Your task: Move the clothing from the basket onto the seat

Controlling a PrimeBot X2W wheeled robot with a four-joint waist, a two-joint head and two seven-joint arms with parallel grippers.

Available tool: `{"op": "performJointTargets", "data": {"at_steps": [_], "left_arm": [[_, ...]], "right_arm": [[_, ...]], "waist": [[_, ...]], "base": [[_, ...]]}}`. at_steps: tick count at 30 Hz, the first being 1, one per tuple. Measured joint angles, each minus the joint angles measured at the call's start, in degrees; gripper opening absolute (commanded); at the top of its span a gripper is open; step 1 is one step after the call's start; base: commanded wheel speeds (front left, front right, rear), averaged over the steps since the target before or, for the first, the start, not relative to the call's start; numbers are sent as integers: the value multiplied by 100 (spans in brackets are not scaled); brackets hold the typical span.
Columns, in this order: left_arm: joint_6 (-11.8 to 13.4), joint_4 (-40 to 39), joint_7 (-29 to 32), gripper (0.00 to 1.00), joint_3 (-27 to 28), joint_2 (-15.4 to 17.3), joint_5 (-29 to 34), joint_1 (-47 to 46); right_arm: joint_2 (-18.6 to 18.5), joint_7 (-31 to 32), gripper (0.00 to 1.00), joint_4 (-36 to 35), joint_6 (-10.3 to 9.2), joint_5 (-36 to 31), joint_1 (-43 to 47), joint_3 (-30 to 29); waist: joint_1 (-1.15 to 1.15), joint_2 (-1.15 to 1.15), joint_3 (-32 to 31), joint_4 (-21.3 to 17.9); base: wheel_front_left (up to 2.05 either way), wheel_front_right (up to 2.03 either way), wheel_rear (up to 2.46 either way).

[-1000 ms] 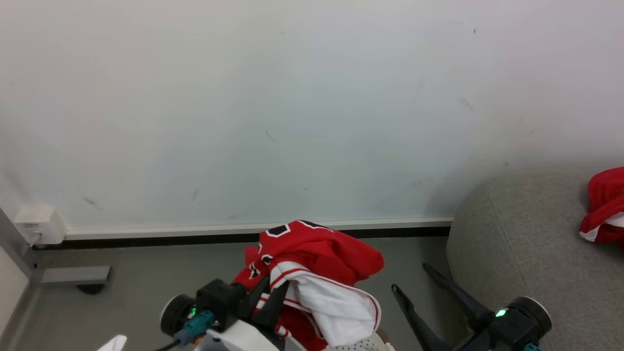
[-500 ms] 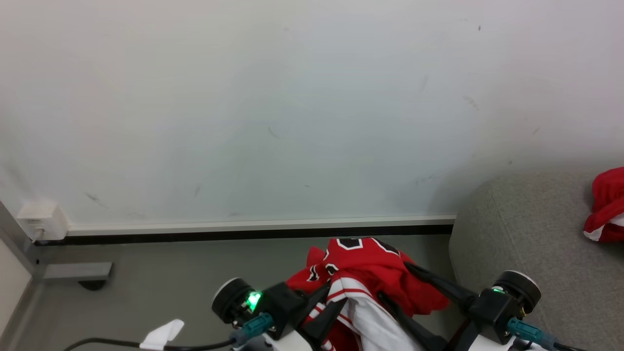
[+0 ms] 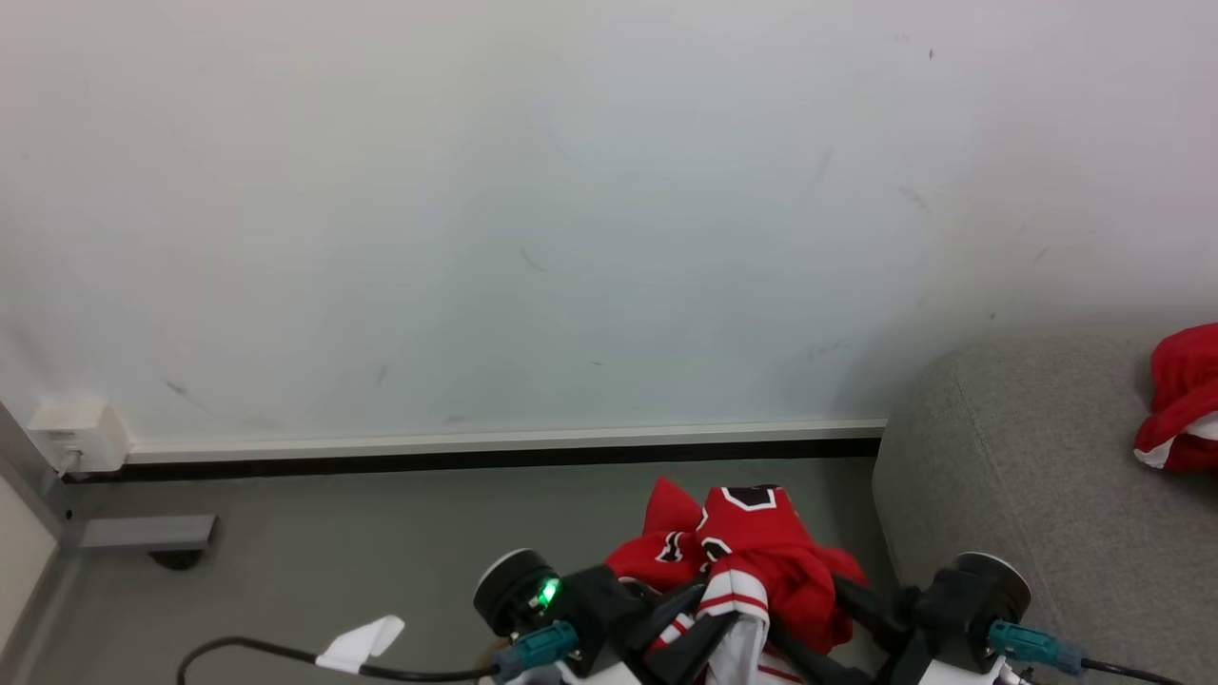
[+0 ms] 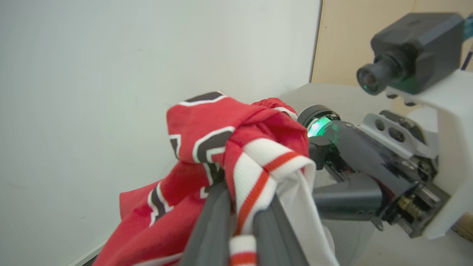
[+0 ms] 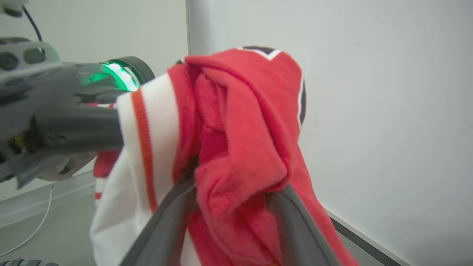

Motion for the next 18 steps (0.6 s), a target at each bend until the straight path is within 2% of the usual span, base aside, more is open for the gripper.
{"op": "performJointTargets", "data": {"at_steps": [1, 2, 5, 6, 9, 18], "left_arm": [[-2, 11, -10, 0, -16, 5, -21, -16], [-7, 16, -14, 0, -25, 9, -71, -21], [-19, 47, -24, 0, -68, 25, -154, -38], [-19, 54, -38, 5, -71, 25, -160, -51], [-18, 87, -120, 100, -62, 27, -160, -79], [94, 321, -287, 100, -8, 22, -160, -83]], "right_arm": [[-5, -38, 18, 13, 0, 62, -21, 24], [-7, -92, 0, 21, -1, 112, -32, 35], [0, -202, 0, 81, 0, 229, -35, 42], [3, -222, 0, 101, 1, 261, -35, 38], [18, -304, 0, 151, 1, 268, -35, 25], [3, -372, 0, 235, 1, 380, -26, -226]], "waist": [[0, 0, -2, -10], [0, 0, 1, -21], [0, 0, 25, -58], [0, 0, 31, -70], [0, 0, 53, -115], [-1, 0, 146, -370]], "base": [[0, 0, 0], [0, 0, 0], [0, 0, 0], [0, 0, 0], [0, 0, 0], [0, 0, 0]]}}
